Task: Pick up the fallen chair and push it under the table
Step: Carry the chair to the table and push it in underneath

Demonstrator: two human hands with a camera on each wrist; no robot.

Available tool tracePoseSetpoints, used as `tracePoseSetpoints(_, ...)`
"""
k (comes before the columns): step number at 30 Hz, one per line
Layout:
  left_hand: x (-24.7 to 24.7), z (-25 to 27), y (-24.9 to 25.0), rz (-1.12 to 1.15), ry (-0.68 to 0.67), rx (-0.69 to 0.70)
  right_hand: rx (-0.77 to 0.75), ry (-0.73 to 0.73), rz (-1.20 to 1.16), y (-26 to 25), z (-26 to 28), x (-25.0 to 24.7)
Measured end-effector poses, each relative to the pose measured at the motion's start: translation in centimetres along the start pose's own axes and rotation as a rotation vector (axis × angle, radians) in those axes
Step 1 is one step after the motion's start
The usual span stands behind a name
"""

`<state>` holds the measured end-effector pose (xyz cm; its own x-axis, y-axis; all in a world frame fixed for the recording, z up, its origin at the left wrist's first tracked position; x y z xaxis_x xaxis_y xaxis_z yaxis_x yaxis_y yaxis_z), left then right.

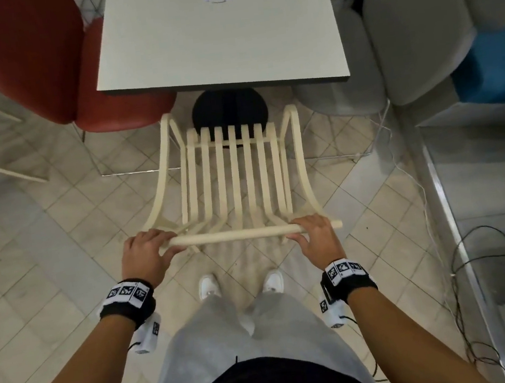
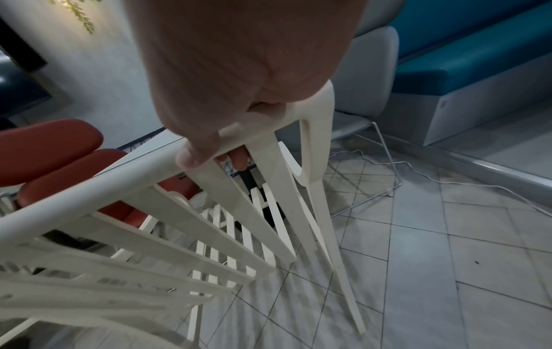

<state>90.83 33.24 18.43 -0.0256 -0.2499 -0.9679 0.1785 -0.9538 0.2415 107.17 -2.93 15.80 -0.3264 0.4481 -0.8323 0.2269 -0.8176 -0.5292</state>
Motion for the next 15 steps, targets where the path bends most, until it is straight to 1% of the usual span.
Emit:
tracePoseSetpoints(3, 0.0, -0.8, -0.3, -0.003, -0.013, 0.029, 0.010, 0.030, -0.007, -0.1, -0.5, 0.1)
tracePoseSetpoints(7, 0.0, -3.0, -0.8, -0.003, -0.018, 0.033, 0.035, 0.031, 0.016, -0.1, -2.7, 0.0)
tracePoseSetpoints(12, -0.7, -6.3, -0.8, 0.018, 0.015, 0.002, 0.083, 0.007, 0.051, -0.3, -6.2, -0.5)
tracePoseSetpoints(15, -0.7, -7.9, -1.1, 0.016, 0.002, -0.018, 0.100, 0.015, 0.058, -0.4, -7.9, -0.7)
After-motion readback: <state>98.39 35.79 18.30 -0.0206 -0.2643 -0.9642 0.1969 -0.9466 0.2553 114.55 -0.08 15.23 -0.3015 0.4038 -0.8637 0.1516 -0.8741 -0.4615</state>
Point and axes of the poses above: each hand's wrist, its own z-axis away from the middle knuckle, its own x-axis out of the palm, y = z × x, the point moved 1 cm from there along -z, towards the middle knuckle, and after that the axes turned 13 degrees about x, right-handed, at the moved point
